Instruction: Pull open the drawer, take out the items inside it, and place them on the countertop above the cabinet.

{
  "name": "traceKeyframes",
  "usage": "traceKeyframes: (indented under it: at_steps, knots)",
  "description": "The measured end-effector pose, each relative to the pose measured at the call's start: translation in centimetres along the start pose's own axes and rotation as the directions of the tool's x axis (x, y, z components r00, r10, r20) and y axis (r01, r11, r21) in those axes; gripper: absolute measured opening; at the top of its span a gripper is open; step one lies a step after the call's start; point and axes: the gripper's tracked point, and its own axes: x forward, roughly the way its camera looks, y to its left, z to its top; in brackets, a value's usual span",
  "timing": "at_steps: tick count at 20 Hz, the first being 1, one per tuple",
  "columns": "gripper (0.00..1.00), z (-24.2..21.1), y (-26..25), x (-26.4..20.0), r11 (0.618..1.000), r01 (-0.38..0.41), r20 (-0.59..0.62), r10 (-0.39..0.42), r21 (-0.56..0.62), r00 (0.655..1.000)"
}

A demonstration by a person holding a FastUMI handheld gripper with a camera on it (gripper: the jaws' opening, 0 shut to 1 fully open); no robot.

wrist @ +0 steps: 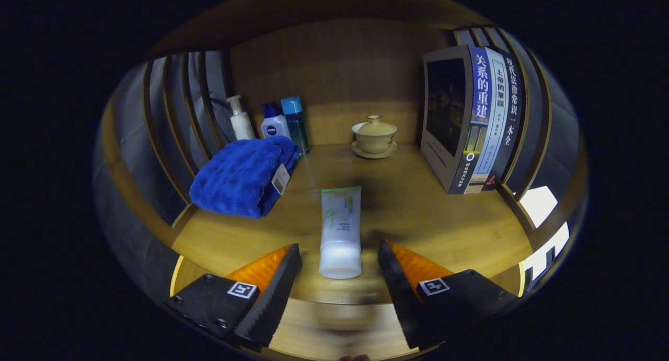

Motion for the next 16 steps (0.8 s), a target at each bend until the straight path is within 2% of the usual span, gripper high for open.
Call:
traceKeyframes:
  at_steps: [4, 7, 12, 16]
  knots:
    - [0.97, 2.2, 1.8, -3.9, 0.999, -0.032, 0.141, 0.036, -0.027, 0.989]
    - [0.97, 3.6, 3.4, -8.3, 0.996, -0.052, 0.253, 0.067, -0.066, 0.965]
    - [0.96, 2.3, 6.5, -15.0, 0.987, -0.133, 0.347, 0.156, -0.089, 0.925]
    - [0.96, 1.0, 7.1, -19.3, 0.984, -0.125, 0.446, 0.168, -0.126, 0.879]
